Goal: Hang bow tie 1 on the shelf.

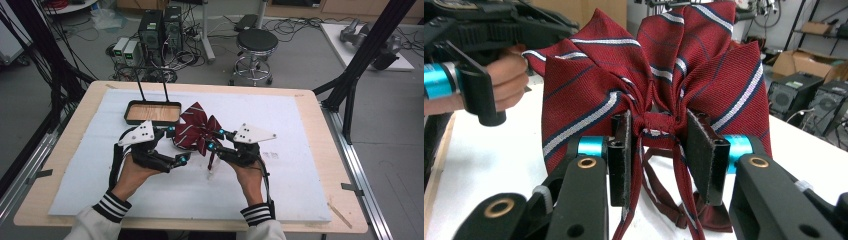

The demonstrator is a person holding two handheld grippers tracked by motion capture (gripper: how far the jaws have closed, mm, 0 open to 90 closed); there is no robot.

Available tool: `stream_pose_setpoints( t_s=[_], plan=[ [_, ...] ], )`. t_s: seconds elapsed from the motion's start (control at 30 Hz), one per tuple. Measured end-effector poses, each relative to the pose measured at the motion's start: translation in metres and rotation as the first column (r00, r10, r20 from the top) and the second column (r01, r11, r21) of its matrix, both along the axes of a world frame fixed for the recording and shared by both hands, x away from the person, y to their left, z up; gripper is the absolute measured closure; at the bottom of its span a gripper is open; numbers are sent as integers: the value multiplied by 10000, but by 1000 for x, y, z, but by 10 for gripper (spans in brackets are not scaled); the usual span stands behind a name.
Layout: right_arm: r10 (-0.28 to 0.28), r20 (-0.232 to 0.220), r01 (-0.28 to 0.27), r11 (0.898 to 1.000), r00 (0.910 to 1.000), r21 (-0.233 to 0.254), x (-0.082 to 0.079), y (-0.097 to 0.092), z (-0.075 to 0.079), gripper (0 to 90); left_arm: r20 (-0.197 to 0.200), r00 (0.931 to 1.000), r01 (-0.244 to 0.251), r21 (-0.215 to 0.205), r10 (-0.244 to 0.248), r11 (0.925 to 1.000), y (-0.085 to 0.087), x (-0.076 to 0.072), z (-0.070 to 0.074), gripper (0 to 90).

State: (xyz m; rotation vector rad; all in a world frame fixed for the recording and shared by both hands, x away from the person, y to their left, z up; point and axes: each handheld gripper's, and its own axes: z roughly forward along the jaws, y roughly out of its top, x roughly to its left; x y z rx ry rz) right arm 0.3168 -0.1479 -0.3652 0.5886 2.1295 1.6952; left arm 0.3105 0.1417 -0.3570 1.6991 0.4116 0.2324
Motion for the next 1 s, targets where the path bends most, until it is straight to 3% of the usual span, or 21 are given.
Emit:
stream_pose_setpoints(
  t_s=[0.3, 0.47, 0.57, 0.77, 0.83, 1.0],
  plan=[
    [148, 123, -148, 9999, 9998, 0, -1, 6, 1, 654, -196, 9991, 377, 70, -376, 9993, -18, 3, 4, 178],
    [280, 208, -281, 9996, 9994, 40, -2, 8, 2, 655, -203, 9985, 510, 55, -509, 9987, -20, 5, 4, 360],
    [309, 237, -310, 9995, 9992, 7, -2, 8, 2, 654, -176, 9989, 443, 82, -442, 9990, -20, 5, 4, 405],
    [393, 273, -392, 9992, 9989, -46, -3, 9, 2, 654, -210, 9987, 468, 62, -467, 9989, -17, 5, 5, 567],
    [413, 290, -411, 9991, 9987, -68, -4, 10, 2, 654, -162, 9992, 374, 150, -372, 9992, -16, 4, 5, 665],
    [453, 302, -450, 9989, 9985, -84, -5, 9, 3, 654, -279, 9990, 360, 116, -357, 9993, -12, 4, 4, 762]
  ],
)
